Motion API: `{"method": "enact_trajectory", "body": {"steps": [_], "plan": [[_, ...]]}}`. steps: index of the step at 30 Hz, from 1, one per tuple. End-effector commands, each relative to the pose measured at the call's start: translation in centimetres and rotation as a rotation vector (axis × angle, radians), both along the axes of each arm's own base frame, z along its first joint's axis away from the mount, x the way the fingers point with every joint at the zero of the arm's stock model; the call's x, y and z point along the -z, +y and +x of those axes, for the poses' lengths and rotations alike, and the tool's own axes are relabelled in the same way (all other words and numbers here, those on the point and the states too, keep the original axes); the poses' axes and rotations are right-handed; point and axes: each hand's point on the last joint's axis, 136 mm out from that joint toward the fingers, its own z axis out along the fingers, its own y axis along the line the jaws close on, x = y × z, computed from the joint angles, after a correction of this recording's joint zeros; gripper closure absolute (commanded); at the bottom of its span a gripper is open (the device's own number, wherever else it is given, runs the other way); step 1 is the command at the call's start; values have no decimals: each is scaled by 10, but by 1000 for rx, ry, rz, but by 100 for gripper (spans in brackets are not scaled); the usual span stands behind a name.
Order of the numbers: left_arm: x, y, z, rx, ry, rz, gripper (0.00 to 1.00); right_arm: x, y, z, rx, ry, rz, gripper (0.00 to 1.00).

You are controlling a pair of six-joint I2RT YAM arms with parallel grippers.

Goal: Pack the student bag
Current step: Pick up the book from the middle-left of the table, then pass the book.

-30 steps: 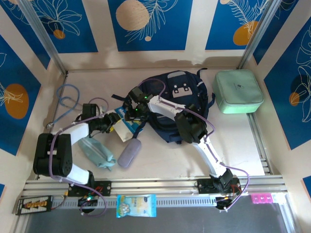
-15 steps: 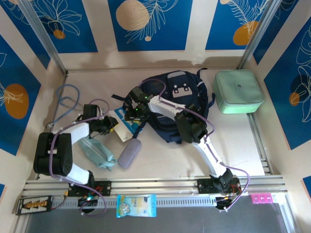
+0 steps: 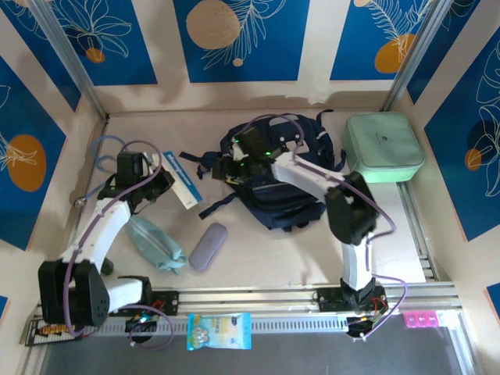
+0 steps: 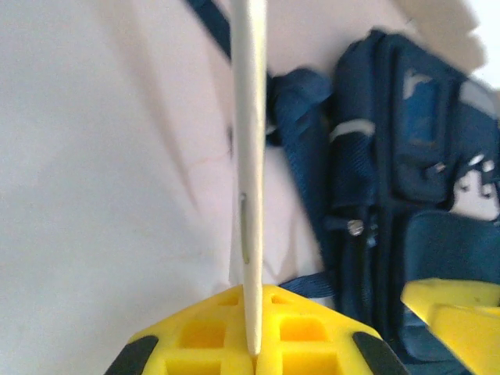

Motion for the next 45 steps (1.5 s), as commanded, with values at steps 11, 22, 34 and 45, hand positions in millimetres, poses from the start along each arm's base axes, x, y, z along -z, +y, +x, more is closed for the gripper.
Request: {"method": "enact_trajectory", "body": {"steps": [11, 22, 34, 45], "plan": [[-119, -73, 24, 149, -260, -445, 100, -78, -87, -31, 191, 27, 502, 17], [-154, -132, 41, 161, -376, -644, 100, -103, -107, -22, 383, 87, 821, 13], [-134, -176, 53, 215, -317, -724, 100, -105, -97, -12, 418, 88, 874, 16], [-136, -183, 52, 217, -313, -797, 100, -105, -94, 1, 425, 83, 910, 37]]}}
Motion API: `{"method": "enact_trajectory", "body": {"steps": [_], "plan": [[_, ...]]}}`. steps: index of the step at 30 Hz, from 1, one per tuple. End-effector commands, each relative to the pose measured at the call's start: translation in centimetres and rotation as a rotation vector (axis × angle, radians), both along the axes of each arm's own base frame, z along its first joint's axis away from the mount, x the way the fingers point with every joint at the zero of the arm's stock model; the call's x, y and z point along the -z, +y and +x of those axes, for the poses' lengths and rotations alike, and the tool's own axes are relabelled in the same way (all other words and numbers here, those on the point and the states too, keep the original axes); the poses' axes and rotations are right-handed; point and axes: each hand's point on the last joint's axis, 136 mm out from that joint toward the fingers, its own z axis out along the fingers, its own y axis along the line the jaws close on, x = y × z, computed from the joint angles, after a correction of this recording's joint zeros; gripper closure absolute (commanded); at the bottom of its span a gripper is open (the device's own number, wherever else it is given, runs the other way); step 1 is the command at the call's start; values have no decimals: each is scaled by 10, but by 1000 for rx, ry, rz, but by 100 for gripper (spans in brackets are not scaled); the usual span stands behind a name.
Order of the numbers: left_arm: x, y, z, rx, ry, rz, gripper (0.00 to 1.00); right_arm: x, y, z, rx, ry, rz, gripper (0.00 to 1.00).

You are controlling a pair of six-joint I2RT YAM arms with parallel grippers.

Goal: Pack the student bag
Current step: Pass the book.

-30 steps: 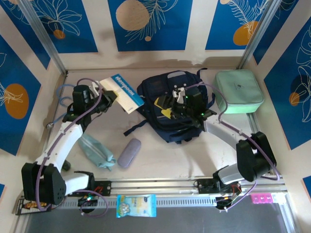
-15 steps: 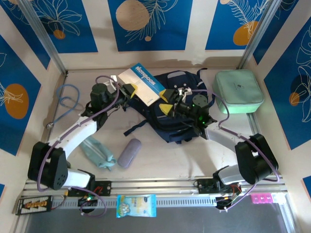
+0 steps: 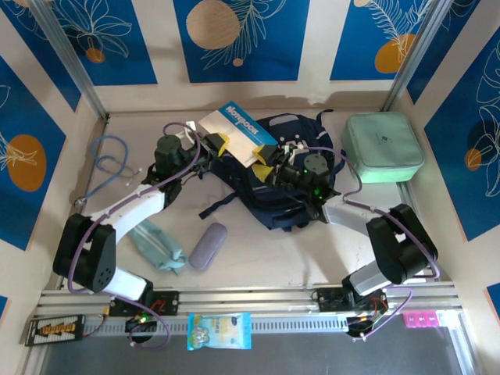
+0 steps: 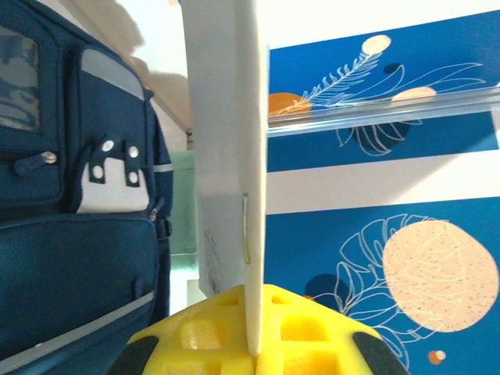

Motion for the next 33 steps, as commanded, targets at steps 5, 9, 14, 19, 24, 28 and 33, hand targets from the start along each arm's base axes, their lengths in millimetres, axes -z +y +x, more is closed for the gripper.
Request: {"method": "enact_trajectory", "body": {"steps": [5, 9, 14, 19, 24, 28, 33], "plan": [[-24, -4, -3, 8, -59, -68, 100, -33, 2, 18, 33, -89, 87, 45], [-22, -3, -5, 6, -51, -68, 100, -42, 2, 23, 43, -120, 118, 56], [-13, -1, -6, -4, -37, -43, 100, -41, 0, 24, 45, -123, 131, 71], [0, 3, -8, -16, -5, 20, 99, -35, -3, 22, 49, -109, 115, 90], [17, 13, -18, -26, 8, 238, 61, -28, -16, 18, 72, -92, 36, 99], [31, 16, -32, 29, -26, 467, 35, -28, -37, 14, 104, -113, -79, 100], [49, -2, -51, 166, -129, 760, 13, -28, -77, 9, 153, -117, -274, 100]]}}
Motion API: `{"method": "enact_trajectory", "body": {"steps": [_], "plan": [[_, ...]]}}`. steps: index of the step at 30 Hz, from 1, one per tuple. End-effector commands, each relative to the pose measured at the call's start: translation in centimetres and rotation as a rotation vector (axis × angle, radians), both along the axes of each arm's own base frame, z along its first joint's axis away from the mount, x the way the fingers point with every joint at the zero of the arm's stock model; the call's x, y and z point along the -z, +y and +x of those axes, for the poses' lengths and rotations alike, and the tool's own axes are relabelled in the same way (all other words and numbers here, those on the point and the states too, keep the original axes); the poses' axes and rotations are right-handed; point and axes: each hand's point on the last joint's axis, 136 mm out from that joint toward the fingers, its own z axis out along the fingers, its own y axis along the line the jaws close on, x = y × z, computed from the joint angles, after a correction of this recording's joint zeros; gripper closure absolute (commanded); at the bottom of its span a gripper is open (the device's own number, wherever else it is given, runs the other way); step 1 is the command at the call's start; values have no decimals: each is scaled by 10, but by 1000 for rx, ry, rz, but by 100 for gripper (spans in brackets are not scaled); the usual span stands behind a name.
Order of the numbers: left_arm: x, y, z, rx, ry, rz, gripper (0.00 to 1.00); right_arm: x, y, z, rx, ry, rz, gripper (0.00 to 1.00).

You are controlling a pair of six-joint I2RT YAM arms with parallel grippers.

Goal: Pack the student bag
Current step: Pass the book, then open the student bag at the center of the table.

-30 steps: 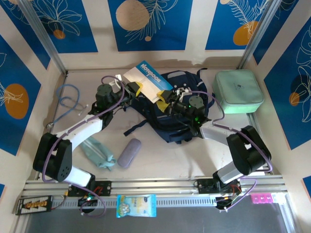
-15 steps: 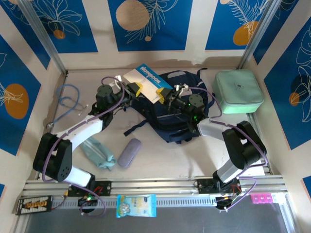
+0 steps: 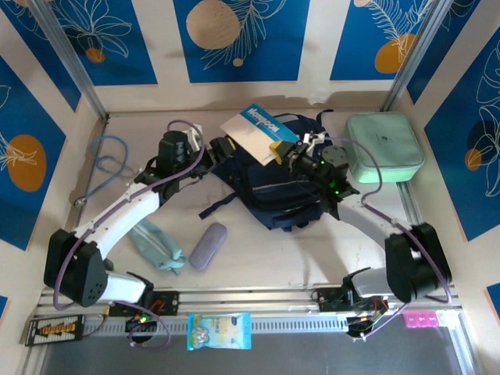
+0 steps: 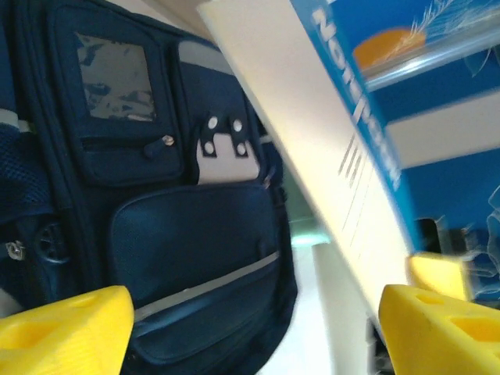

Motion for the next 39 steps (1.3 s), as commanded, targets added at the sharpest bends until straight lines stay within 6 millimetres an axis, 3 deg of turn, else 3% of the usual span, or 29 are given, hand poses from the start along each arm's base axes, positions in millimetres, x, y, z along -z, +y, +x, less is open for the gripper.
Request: {"method": "enact_trajectory", "body": {"steps": [1, 5, 11, 15, 19, 25, 32, 39], "plan": [[25, -10, -20, 143, -68, 288, 10, 10, -28, -8, 37, 13, -194, 100], [34, -44, -28, 316, -154, 403, 0, 13, -74, -17, 144, 43, -316, 100], [48, -85, -34, 636, -330, 636, 0, -1, -141, -36, 279, 66, -519, 100], [66, -112, -41, 808, -411, 768, 0, -7, -167, -50, 319, 82, -583, 100], [99, -136, -54, 1001, -440, 884, 3, -2, -189, -62, 381, 129, -602, 100], [139, -153, -50, 1146, -406, 980, 15, 8, -201, -69, 404, 174, -546, 100], [177, -155, -24, 1169, -421, 1149, 25, 10, -205, -71, 416, 182, -529, 100], [191, -155, -1, 1144, -438, 1256, 41, 14, -203, -71, 406, 190, -507, 100]]}}
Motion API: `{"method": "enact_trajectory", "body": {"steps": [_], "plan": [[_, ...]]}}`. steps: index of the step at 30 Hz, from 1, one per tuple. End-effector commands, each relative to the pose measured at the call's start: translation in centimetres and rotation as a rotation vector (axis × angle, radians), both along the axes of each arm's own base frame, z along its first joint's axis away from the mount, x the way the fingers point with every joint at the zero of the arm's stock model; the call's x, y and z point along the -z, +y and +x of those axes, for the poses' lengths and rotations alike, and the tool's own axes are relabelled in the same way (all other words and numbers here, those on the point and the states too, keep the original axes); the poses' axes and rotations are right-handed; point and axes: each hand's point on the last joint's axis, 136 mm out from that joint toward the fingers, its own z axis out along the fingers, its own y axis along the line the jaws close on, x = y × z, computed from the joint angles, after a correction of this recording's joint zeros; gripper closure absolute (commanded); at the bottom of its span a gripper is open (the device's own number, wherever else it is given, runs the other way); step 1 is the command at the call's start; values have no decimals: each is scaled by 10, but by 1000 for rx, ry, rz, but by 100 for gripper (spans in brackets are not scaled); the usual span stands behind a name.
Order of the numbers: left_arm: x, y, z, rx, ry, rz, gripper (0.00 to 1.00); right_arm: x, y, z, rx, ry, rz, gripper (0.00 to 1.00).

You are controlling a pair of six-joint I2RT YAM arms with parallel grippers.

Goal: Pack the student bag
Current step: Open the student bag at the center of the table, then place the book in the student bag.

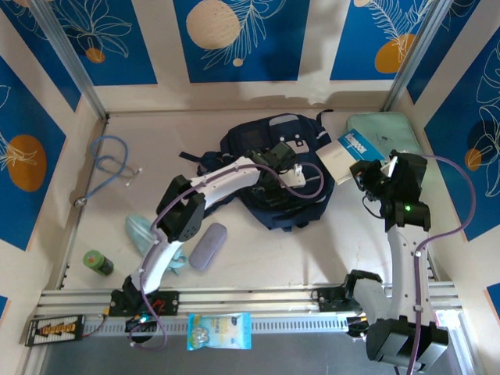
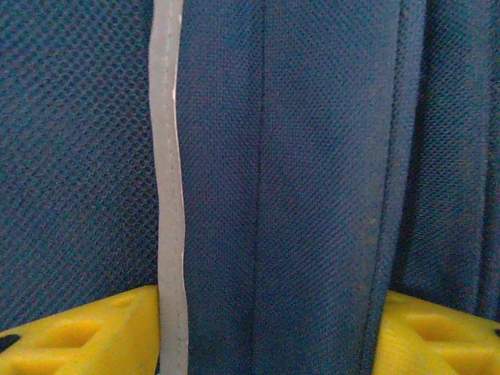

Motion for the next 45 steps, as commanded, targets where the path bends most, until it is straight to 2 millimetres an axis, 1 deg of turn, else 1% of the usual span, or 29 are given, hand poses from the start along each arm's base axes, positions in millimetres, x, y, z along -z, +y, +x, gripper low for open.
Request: {"method": "enact_trajectory", "body": {"steps": [1, 4, 6, 9, 10, 12, 14, 15, 17, 19, 22, 26, 28, 30, 31, 33, 36, 38, 42, 45], "plan": [[-2, 6, 14, 4, -77, 60, 44, -1, 4, -3, -18, -14, 20, 100], [-15, 5, 17, -6, -100, 45, 57, 2, 4, -4, -13, -6, 23, 100], [-28, 4, 19, -22, -114, 21, 65, 3, 2, -5, -5, -5, 15, 100], [-53, 3, 21, -60, -139, -26, 84, 2, 0, -7, -10, -8, -23, 100], [-61, 3, 22, -72, -149, -41, 88, 3, -3, -8, -4, -3, -40, 100], [-75, 3, 23, -93, -164, -74, 92, 3, -8, -10, 9, 2, -71, 100], [-91, 3, 24, -116, -181, -109, 98, 1, -16, -13, 30, 4, -105, 100], [-98, 3, 24, -123, -191, -129, 100, 0, -20, -15, 44, 6, -120, 100], [-115, 3, 26, -153, -214, -183, 100, -4, -26, -20, 65, 0, -153, 100], [-131, 3, 29, -190, -242, -240, 100, -4, -31, -25, 86, 10, -180, 100], [-155, 10, 42, -286, -307, -315, 100, -1, -36, -34, 118, 30, -208, 100], [-184, 26, 64, -454, -388, -409, 100, 9, -42, -43, 160, 60, -227, 100], [-190, 38, 77, -548, -441, -426, 100, 13, -43, -45, 169, 63, -230, 99], [-195, 45, 84, -605, -458, -439, 100, 17, -41, -45, 162, 71, -215, 99], [-197, 45, 84, -616, -457, -450, 100, 20, -36, -44, 143, 70, -192, 99], [-199, 39, 81, -597, -427, -475, 100, 18, -21, -39, 67, 28, -138, 99], [-207, 31, 78, -593, -384, -508, 100, 10, 6, -33, -57, -51, -20, 99], [-212, 33, 79, -623, -373, -515, 100, 8, 21, -31, -120, -83, 56, 99], [-223, 34, 78, -669, -348, -541, 100, 14, 36, -27, -179, -94, 142, 98], [-235, 38, 75, -693, -342, -562, 100, 22, 50, -21, -222, -96, 202, 98]]}}
